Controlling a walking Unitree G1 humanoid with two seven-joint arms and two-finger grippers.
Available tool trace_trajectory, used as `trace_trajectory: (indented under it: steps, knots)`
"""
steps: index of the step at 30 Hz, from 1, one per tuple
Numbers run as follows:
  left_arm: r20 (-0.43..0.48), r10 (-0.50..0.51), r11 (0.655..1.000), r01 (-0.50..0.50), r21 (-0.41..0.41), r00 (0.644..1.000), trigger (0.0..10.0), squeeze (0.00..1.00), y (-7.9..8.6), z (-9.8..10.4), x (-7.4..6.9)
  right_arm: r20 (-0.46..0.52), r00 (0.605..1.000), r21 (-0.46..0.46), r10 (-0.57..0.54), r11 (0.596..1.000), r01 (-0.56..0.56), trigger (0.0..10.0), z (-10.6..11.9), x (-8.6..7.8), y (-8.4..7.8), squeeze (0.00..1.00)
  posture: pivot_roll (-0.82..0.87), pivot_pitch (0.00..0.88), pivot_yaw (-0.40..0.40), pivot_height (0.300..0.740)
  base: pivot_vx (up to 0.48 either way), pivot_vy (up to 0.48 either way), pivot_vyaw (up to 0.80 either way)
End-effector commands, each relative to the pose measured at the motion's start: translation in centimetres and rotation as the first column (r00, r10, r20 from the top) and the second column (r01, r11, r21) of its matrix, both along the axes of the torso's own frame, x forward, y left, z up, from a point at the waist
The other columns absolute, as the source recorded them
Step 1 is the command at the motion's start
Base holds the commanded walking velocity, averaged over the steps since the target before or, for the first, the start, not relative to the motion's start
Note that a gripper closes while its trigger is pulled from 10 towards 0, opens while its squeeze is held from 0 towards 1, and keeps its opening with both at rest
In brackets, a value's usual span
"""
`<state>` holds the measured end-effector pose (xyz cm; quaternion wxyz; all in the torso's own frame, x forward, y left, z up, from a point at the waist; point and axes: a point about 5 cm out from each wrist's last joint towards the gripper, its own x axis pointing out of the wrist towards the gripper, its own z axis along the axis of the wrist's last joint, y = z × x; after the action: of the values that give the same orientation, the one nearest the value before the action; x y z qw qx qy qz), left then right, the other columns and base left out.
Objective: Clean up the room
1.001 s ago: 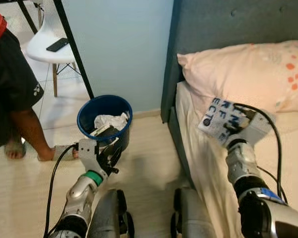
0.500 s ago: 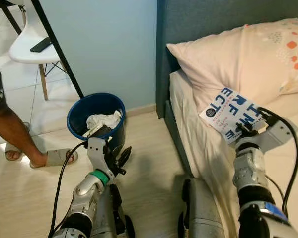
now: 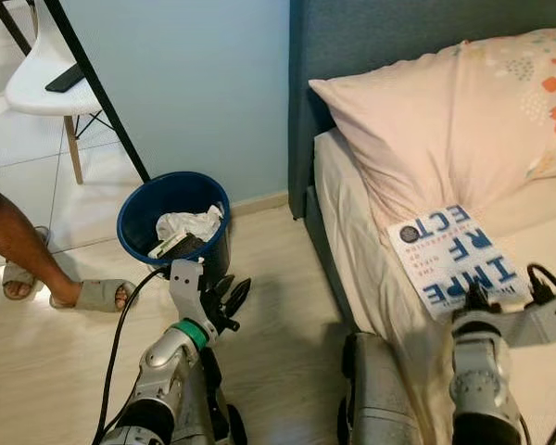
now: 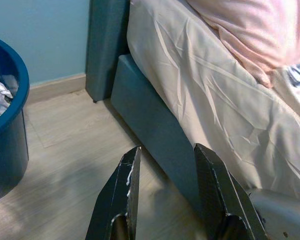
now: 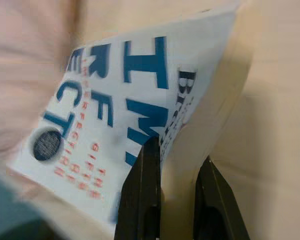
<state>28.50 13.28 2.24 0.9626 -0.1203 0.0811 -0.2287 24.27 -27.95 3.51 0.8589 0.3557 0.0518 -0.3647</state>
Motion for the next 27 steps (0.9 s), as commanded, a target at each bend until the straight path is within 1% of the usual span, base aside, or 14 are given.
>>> trace_trajectory:
  steps: [1,3,5,9,11,13,16,17,19,20,23,24,26,27]
  knots:
    - [-0.043,-0.016,1.0,0.016,0.01,0.999,10.0,0.0,0.1,-0.9,-0.7,-0.17,0.984,0.016,-0.06,0.998,0.064,10.0,-3.0,-2.9,-1.2,0.0,-0.22,0.103,0.13,0.56,0.0,0.0,0.0]
    - [-0.043,-0.016,1.0,0.016,0.01,0.999,10.0,0.0,0.1,-0.9,-0.7,-0.17,0.984,0.016,-0.06,0.998,0.064,10.0,-3.0,-2.9,-1.2,0.0,-0.22,0.103,0.13,0.56,0.0,0.0,0.0]
    - [-0.041,-0.018,1.0,0.019,0.012,0.999,10.0,0.0,0.1,-0.8,-0.6,-0.211,0.977,0.019,-0.031,0.999,0.036,10.0,-3.5,-3.2,-1.4,0.0,-0.21,0.102,0.129,0.56,0.0,0.0,0.0]
    - [-0.039,-0.017,1.0,0.017,0.012,0.999,10.0,0.0,0.1,-0.8,-0.6,-0.232,0.973,0.032,0.002,0.999,0.005,10.0,-3.7,-3.3,-1.3,0.0,-0.21,0.1,0.132,0.56,0.0,0.0,0.0]
    - [-0.04,-0.017,1.0,0.017,0.013,0.999,10.0,0.0,0.1,-0.8,-0.6,-0.238,0.971,0.027,0.025,0.999,-0.019,10.0,-3.7,-3.2,-1.1,0.0,-0.21,0.099,0.134,0.56,0.0,0.0,0.0]
    - [-0.04,-0.018,1.0,0.018,0.013,0.999,10.0,0.0,0.1,-0.9,-0.7,-0.216,0.973,0.027,0.086,0.996,-0.082,10.0,-3.5,-2.1,-0.7,0.0,-0.21,0.099,0.137,0.56,0.0,0.0,0.0]
    - [-0.04,-0.018,1.0,0.018,0.013,0.999,10.0,0.0,0.1,-0.9,-0.7,-0.216,0.973,0.027,0.086,0.996,-0.082,10.0,-3.5,-2.1,-0.7,0.0,-0.21,0.099,0.137,0.56,0.0,0.0,0.0]
    - [-0.042,-0.018,1.0,0.019,0.016,0.999,10.0,0.0,0.0,-0.9,-0.7,-0.232,0.961,0.027,0.148,0.989,-0.146,10.0,-3.5,-0.9,-0.2,0.0,-0.19,0.095,0.131,0.56,0.0,0.0,0.0]
    - [-0.041,-0.017,1.0,0.018,0.015,0.999,10.0,0.0,0.0,-0.9,-0.7,-0.25,0.953,0.029,0.17,0.985,-0.168,10.0,-3.6,-0.6,-0.1,0.0,-0.19,0.095,0.131,0.56,0.0,0.0,0.0]
    - [-0.041,-0.017,1.0,0.018,0.015,0.999,10.0,0.0,0.0,-0.9,-0.7,-0.25,0.953,0.029,0.17,0.985,-0.168,10.0,-3.6,-0.6,-0.1,0.0,-0.19,0.095,0.131,0.56,0.0,0.0,0.0]
    - [-0.04,-0.009,1.0,0.01,0.015,0.999,10.0,0.0,0.1,-0.9,-0.8,-0.296,0.937,0.013,0.184,0.982,-0.189,10.0,-3.7,-0.7,-0.4,0.0,-0.19,0.095,0.128,0.56,0.0,0.0,0.0]
    - [-0.041,-0.007,1.0,0.008,0.015,0.999,10.0,0.0,0.1,-1.0,-0.9,-0.325,0.927,0.008,0.189,0.98,-0.198,10.0,-3.9,-1.0,-0.5,0.0,-0.19,0.097,0.127,0.56,0.0,0.0,0.0]
    - [-0.041,-0.007,1.0,0.008,0.015,0.999,10.0,0.0,0.1,-1.0,-0.9,-0.325,0.927,0.008,0.189,0.98,-0.198,10.0,-3.9,-1.0,-0.5,0.0,-0.19,0.097,0.127,0.56,0.0,0.0,0.0]
    - [-0.044,-0.005,1.0,0.006,0.014,0.999,10.0,0.0,0.1,-1.1,-1.0,-0.358,0.914,0.006,0.192,0.979,-0.203,10.0,-4.3,-1.4,-0.6,0.0,-0.19,0.098,0.127,0.56,0.0,0.0,0.0]
